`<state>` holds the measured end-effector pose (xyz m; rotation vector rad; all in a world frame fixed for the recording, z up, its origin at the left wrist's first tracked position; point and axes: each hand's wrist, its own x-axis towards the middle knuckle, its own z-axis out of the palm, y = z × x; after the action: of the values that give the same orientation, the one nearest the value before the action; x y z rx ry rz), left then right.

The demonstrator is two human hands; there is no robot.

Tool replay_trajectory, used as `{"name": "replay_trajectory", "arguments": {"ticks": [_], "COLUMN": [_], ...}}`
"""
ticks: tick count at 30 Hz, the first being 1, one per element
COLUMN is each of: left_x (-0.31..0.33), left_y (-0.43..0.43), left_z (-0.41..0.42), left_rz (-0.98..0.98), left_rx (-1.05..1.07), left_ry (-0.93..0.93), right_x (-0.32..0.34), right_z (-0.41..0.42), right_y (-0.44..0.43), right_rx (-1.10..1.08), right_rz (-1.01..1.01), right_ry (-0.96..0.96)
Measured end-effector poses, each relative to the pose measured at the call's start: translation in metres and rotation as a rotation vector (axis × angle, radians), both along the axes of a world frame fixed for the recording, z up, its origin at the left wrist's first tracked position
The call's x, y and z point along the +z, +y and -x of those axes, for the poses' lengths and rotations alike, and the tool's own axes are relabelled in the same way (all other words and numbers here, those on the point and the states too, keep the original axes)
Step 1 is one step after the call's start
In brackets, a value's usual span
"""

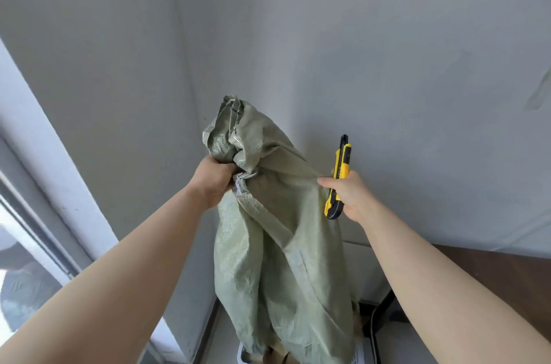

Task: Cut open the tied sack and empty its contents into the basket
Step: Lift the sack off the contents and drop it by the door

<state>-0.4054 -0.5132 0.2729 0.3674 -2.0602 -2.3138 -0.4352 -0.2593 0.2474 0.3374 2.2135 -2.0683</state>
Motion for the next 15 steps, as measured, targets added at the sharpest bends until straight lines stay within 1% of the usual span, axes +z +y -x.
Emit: {"name": "replay_trajectory", "arguments": {"ticks": [3, 8, 15], "left_x": [-0.01, -0.014, -0.013], "left_y": [-0.003, -0.002, 0.018], "left_z": [-0.01, -0.039, -0.107], "left_rz": [0.059, 0.18, 0.073], "left_rx": [0.048, 0.143, 0.307], "left_ry": [-0.027, -0.105, -0.04], "right_x": [0.005, 0.008, 0.015], "right_z": [0.003, -0.004, -0.032], "right_y": [0.001, -0.004, -0.007], "right_rx": [0.003, 0.04, 0.222], "right_rz": [0.124, 0.212, 0.257], "right_ry": [-0.02, -0.03, -0.028]}}
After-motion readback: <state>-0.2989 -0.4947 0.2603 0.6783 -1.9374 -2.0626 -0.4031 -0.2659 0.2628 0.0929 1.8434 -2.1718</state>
